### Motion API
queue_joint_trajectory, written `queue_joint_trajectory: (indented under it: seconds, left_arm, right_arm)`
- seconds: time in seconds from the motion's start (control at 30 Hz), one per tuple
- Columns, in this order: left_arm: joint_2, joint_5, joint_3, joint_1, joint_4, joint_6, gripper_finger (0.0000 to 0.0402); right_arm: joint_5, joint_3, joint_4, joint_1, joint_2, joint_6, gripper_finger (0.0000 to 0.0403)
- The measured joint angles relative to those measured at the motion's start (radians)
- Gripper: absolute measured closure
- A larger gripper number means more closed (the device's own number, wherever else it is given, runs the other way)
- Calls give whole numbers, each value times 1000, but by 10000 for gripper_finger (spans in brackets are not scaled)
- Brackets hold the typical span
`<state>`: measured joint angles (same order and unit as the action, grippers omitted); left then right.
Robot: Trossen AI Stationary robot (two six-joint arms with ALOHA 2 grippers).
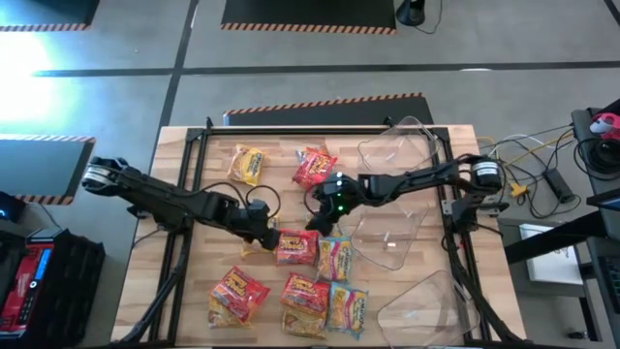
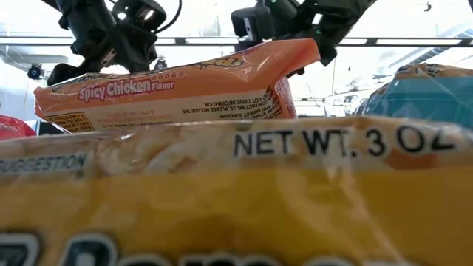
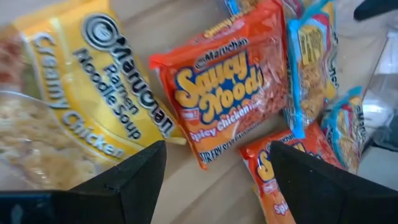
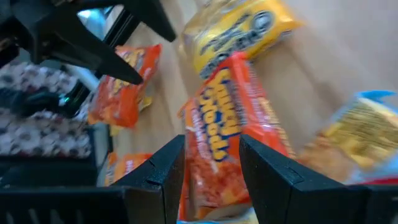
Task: Sort Maruchan noodles
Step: Put the orange noodle pack into the top transparent bin
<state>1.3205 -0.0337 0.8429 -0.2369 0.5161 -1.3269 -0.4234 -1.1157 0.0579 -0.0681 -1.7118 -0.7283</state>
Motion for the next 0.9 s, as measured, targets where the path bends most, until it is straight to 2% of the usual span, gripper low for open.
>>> queue_joint_trajectory:
  seconds: [0.13, 0.27, 0.47, 0.9]
  left_arm:
    - [30, 33, 0, -9, -45, 8, 132]
    - [66, 62, 0, -28, -93, 0, 132]
    - [93, 63, 0, -63, -139, -42, 132]
    - [96, 47, 0, -136, -202, -165, 132]
  right_arm:
    - [-101, -70, -4, 4, -62, 26, 264]
    - [-159, -142, -97, 8, -112, 74, 264]
    - [-152, -244, -351, 9, -164, 228, 264]
    - [-153, -267, -409, 9, -243, 345, 264]
